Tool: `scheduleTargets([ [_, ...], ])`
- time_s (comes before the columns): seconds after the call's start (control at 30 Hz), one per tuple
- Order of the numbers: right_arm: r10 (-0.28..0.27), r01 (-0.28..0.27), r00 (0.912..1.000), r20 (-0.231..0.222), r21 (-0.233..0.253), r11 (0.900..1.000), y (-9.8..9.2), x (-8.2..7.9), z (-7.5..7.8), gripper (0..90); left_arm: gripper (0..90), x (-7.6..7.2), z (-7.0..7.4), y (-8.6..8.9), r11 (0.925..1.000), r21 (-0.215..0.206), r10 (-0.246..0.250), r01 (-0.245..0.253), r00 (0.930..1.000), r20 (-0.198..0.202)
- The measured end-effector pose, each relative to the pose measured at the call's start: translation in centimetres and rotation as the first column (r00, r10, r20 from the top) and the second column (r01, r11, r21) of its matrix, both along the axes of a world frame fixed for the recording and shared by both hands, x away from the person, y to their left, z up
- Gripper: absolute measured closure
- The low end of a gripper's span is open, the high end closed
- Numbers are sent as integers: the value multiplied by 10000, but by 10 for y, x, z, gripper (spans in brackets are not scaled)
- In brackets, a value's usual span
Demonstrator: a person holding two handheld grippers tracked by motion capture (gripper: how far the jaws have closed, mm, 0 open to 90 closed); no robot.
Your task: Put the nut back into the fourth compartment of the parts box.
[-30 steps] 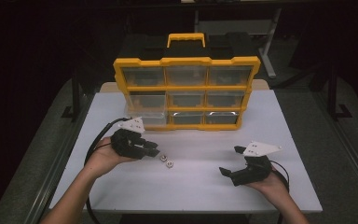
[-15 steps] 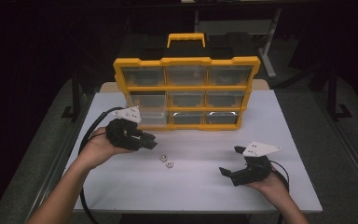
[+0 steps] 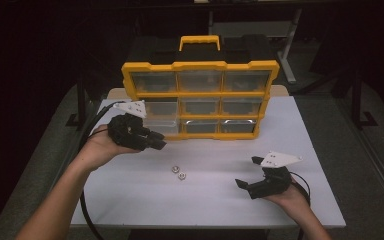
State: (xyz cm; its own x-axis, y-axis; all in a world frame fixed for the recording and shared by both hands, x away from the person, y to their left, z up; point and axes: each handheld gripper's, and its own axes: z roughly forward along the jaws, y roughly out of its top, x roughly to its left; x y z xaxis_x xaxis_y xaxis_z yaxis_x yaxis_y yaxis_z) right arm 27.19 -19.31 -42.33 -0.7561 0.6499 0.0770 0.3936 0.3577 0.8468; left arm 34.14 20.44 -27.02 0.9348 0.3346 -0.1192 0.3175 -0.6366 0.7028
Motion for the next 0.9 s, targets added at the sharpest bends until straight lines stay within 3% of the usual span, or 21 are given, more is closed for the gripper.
scheduleTargets([
  [0.6,3,-3,10000,-14,6,10000,0,0,0,34,706,24,50,6,9990,-122,435,-428,9970,634],
  [0.9,3,-2,10000,-32,34,10000,-1,0,0,35,706,39,49,2,9960,153,863,-879,9926,855],
])
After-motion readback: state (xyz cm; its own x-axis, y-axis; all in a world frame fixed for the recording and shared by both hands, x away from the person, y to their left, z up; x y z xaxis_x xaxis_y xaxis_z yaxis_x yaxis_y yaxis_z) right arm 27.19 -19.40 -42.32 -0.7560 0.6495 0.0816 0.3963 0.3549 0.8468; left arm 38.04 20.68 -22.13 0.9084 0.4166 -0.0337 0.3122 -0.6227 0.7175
